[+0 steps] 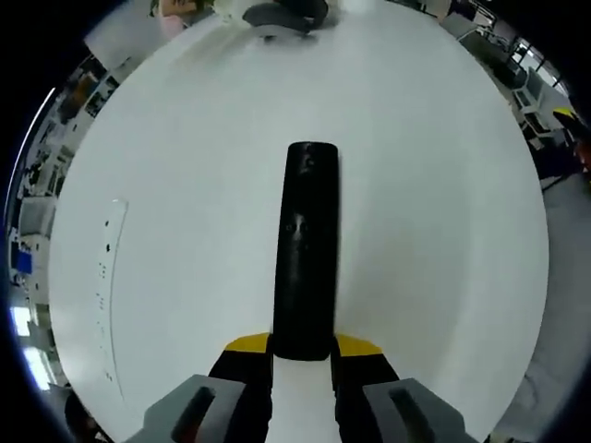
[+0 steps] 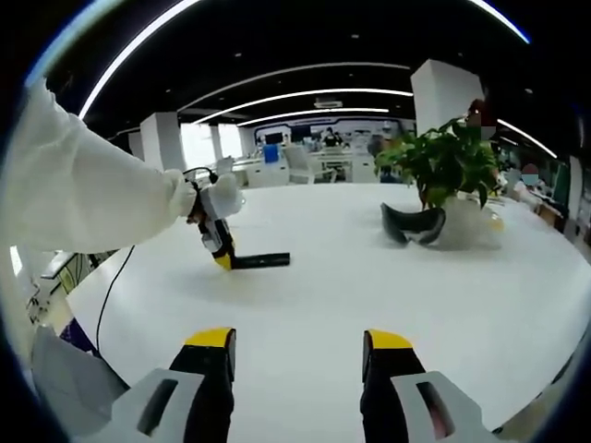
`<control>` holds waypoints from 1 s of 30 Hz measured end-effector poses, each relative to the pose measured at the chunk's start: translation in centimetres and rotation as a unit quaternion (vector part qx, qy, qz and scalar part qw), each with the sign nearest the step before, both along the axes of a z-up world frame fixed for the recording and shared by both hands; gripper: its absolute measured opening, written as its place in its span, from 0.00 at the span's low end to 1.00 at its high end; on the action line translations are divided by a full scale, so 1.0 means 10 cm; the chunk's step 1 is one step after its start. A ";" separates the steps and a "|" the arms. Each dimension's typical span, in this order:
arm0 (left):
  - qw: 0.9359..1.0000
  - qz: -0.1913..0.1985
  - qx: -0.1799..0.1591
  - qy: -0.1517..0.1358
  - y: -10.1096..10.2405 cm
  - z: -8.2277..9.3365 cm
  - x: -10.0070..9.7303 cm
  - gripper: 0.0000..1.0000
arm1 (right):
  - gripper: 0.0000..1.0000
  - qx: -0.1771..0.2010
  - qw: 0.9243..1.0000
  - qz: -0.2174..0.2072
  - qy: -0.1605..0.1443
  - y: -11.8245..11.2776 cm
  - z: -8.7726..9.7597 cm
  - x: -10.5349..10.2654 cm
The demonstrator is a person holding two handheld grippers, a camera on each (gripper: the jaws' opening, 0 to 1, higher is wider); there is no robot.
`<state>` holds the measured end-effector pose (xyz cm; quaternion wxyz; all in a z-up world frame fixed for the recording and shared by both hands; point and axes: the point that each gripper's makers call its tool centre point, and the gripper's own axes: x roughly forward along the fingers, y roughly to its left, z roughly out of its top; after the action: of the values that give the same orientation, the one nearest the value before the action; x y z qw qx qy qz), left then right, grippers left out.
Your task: Press the specified remote control buttons in sequence, fully releasing each button before pressing the next.
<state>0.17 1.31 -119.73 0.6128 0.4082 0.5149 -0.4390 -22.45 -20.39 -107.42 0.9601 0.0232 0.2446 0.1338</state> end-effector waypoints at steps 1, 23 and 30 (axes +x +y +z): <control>1.000 -0.002 0.002 -0.001 -0.01 0.00 -0.02 0.23 | 0.53 0.003 1.000 -0.001 -0.001 0.00 0.01 0.00; 0.999 -0.023 0.037 0.015 -0.07 -0.03 -0.44 0.23 | 0.50 0.014 1.000 0.000 -0.012 0.00 0.05 0.00; 0.999 -0.027 0.038 0.015 -0.10 -0.04 -0.61 0.23 | 0.49 0.014 1.000 0.002 -0.017 0.01 0.07 0.00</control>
<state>-5.90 0.33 -120.17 0.5765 0.4384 0.5294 -0.4419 -22.46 -20.27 -106.77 0.9633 0.0336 0.2267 0.1398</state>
